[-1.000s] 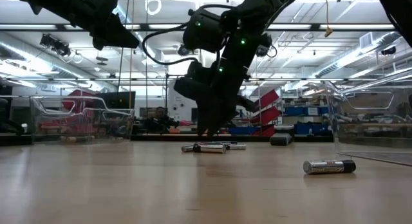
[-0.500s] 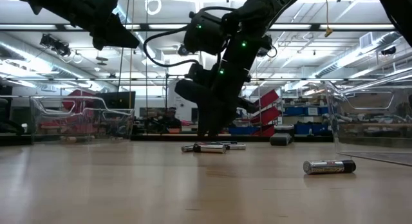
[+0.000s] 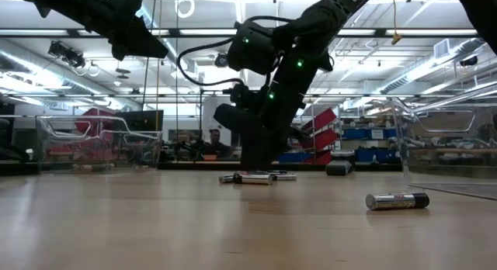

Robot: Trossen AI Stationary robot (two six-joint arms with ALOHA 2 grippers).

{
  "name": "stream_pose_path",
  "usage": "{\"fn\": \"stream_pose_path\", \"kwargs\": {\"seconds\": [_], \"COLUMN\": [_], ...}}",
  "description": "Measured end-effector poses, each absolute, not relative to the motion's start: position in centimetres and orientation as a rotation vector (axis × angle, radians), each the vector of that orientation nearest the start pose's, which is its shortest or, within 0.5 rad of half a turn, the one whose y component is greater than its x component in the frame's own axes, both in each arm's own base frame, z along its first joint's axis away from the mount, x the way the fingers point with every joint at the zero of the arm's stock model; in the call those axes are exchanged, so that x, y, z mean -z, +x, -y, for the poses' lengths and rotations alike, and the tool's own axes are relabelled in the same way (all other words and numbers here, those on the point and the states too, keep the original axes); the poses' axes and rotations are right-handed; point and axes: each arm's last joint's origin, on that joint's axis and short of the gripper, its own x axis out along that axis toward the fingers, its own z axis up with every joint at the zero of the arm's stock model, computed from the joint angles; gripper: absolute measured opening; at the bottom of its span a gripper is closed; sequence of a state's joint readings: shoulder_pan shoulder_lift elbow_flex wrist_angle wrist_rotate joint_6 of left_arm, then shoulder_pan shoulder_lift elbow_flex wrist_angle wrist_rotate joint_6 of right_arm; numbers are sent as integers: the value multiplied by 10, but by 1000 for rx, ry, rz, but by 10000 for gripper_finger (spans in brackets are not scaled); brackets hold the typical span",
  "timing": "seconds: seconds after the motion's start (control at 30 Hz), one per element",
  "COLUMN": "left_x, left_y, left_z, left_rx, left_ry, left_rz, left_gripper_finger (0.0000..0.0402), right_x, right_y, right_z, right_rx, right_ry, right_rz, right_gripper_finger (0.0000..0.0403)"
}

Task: Sort batteries
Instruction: Put the black battery into the top transparent bin

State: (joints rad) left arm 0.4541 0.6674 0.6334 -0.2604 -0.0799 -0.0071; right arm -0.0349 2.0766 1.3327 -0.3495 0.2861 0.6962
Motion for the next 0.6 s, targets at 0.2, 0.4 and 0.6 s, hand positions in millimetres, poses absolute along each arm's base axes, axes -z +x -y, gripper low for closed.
{"fn": "stream_pose_path", "kwargs": {"seconds": [0.2,0.4,0.6], "left_x": [-290,-290,-290], "left_y": [136,136,136], "left_z": [-69,-69,-69], "left_rx": [-531,-531,-531], "left_ry": [-62,-61,-62], "left_rz": [-291,-293,-299], "left_gripper_finger": [111,111,111], "right_x": [-125,-127,-145], "right_y": [411,412,418], "right_z": [23,23,22], "right_rx": [647,610,573], "right_ry": [482,410,373], "right_rz": [-932,-948,-1000], "right_gripper_finger": [120,119,119]}}
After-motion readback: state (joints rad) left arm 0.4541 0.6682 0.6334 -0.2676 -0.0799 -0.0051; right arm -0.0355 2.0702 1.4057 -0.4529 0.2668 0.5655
